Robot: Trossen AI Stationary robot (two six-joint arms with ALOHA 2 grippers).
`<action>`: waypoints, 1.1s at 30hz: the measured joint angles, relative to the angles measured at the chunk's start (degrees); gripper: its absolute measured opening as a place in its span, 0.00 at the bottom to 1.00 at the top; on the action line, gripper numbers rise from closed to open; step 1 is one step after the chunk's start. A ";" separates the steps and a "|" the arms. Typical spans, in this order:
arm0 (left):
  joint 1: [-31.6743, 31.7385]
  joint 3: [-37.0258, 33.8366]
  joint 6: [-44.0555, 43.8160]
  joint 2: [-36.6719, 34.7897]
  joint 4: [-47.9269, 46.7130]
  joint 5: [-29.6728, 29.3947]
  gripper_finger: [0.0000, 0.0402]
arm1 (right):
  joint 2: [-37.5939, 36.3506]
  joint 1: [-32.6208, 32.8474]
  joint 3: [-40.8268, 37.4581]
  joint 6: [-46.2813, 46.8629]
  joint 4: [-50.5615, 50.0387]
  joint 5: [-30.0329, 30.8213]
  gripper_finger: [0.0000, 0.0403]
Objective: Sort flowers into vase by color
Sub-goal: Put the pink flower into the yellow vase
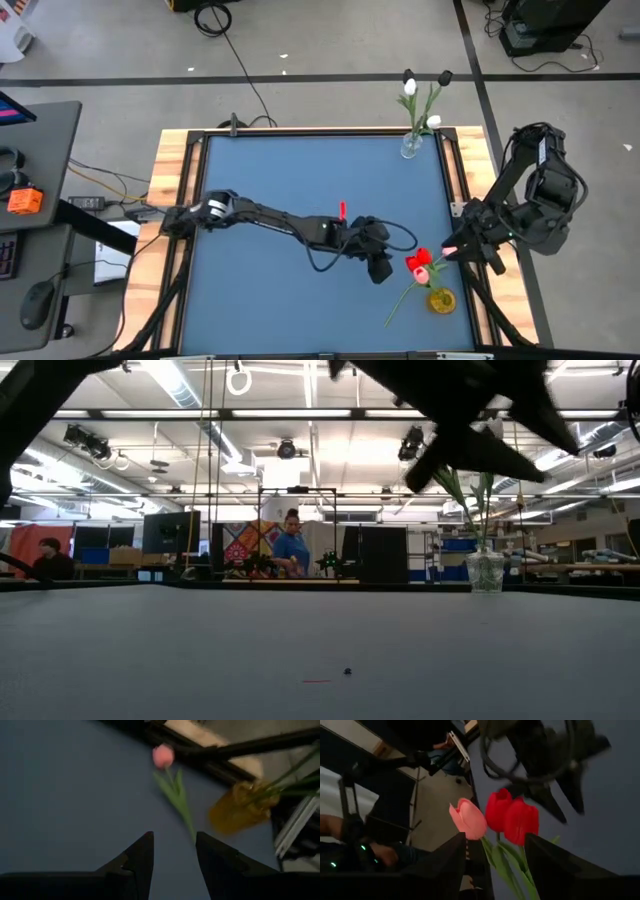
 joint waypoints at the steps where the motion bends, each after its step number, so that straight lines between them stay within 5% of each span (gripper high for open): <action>1: -0.04 0.00 0.22 0.92 2.32 0.00 0.38 | 0.16 -0.44 0.00 0.00 0.29 -0.10 0.52; 8: -1.10 0.09 3.91 9.32 20.10 0.04 0.38 | 0.16 -4.39 0.00 1.85 -0.19 -2.72 0.51; 17: -3.26 -0.06 11.85 14.63 25.92 -0.36 0.38 | 0.82 -5.33 0.00 2.20 -0.48 -5.78 0.51; 24: -5.45 0.09 14.21 18.68 43.26 0.21 0.38 | 0.92 -5.33 0.00 2.45 -0.51 -6.33 0.51; 33: -6.18 0.00 25.74 18.91 35.30 -0.49 0.38 | 0.90 -5.35 0.00 2.45 -6.28 -7.96 0.51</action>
